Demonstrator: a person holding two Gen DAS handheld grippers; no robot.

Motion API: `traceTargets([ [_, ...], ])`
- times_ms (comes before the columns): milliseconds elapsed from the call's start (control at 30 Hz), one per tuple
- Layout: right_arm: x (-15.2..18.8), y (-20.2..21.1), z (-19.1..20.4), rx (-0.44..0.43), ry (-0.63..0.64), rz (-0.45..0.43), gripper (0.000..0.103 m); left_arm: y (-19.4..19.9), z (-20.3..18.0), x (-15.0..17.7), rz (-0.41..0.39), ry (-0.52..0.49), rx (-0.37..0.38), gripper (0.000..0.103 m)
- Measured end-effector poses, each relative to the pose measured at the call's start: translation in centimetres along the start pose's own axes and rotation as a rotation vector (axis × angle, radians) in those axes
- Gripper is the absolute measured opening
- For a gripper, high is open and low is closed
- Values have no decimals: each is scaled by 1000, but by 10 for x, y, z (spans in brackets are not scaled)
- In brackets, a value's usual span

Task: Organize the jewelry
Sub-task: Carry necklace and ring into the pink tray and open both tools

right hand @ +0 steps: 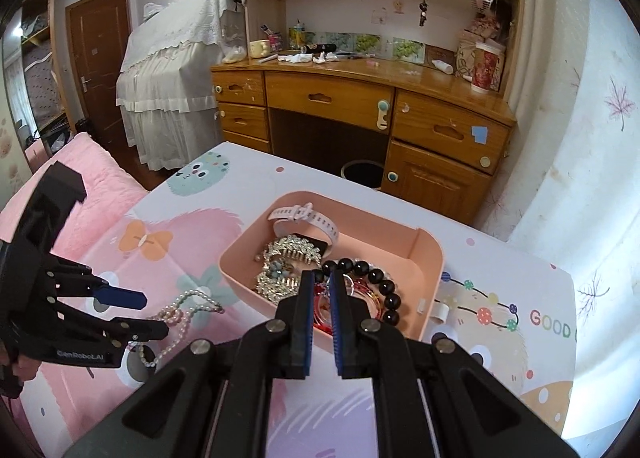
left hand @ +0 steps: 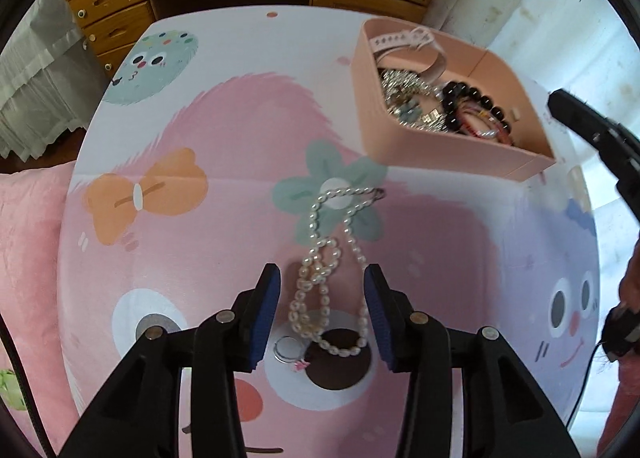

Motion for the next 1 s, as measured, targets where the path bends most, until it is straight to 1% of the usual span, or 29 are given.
traceTargets([
  [33, 0, -1, -1, 0, -5, 1, 7, -2, 1, 1, 4, 5, 1, 40],
  [100, 0, -2, -4, -2, -17, 0, 7, -8, 5, 2, 11, 24, 1, 25],
  [133, 0, -2, -4, -3, -23, 0, 7, -8, 7, 2, 3, 27, -2, 23],
  [167, 0, -3, -5, -5, -29, -1, 7, -8, 7, 3, -4, 22, 0, 15],
  [200, 0, -3, -6, -8, -33, -2, 7, -9, 6, 3, 2, 15, 1, 10],
  [300, 0, -4, -8, -6, -35, 3, 7, -7, 2, 6, -5, -23, -8, 4],
  [333, 0, -5, -8, -6, -35, 3, 7, -4, 3, 0, -10, -34, -9, 3],
  [433, -1, -5, -9, -6, -39, 3, 7, 10, -5, -4, -37, -57, 12, 3],
  [500, 0, -5, -11, -6, -46, 2, 7, 26, -10, -6, -67, -62, 43, 3],
  [633, 1, -4, -17, -7, -68, -7, 7, 63, -22, -12, -136, -95, 60, 3],
  [867, 2, 2, -25, -7, -93, -25, 7, 155, -46, -31, -308, -169, 119, 3],
  [1000, 1, 5, -30, -9, -110, -43, 7, 198, -64, -42, -397, -247, 160, 3],
])
Point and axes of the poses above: each gripper's, at about its wrist camera, not at the fingertips, and y roughly against the way its jaws point, z to its left, x to its underside, the point moved 4 cm from there along -y, roughly the way its jaws point, and after that the axes turned 12 degrees about z, right-handed, at the moved point
